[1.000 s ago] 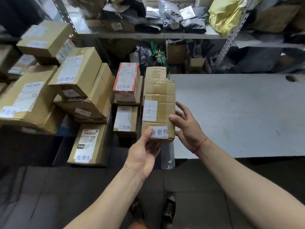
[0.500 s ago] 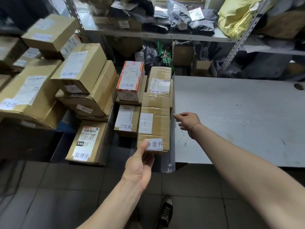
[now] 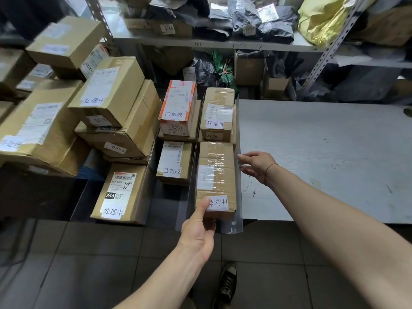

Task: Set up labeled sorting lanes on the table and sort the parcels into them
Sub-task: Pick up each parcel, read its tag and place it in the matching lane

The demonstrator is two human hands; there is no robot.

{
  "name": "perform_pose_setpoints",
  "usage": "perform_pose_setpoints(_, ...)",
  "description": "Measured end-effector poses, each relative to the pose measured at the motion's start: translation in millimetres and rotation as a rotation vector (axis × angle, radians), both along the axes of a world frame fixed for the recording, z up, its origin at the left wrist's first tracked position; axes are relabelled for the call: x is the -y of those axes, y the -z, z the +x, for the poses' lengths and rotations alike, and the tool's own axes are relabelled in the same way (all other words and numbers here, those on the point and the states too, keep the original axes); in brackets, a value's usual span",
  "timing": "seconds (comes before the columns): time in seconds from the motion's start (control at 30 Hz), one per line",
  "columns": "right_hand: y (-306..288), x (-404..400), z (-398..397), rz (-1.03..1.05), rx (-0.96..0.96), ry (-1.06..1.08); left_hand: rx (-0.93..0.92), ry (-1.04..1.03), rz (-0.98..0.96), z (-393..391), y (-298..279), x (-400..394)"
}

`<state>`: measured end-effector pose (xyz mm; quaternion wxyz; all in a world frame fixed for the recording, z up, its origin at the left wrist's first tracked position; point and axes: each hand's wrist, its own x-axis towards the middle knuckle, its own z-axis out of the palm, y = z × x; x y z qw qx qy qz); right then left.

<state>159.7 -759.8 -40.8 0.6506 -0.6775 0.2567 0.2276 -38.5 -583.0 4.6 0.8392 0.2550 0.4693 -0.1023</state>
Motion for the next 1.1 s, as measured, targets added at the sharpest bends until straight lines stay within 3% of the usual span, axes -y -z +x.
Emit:
perform_pose_setpoints(0.4, 4.5, -1.2, -3.8, -0.036, 0.041, -0.021, -0.051, -0.037, -0.005, 33.8, 41.2, 3.6)
perform_pose_setpoints(0.9, 2.6, -2.5, -5.3, -0.059, 0.039, -0.027, -0.107, -0.058, 0.025, 39.5, 33.6, 5.3)
perform_pose_setpoints(1.1, -0.6, -8.2, -9.3, -0.136, 0.042, -0.023, -0.190, 0.073, 0.162, 35.6, 7.6, 19.1)
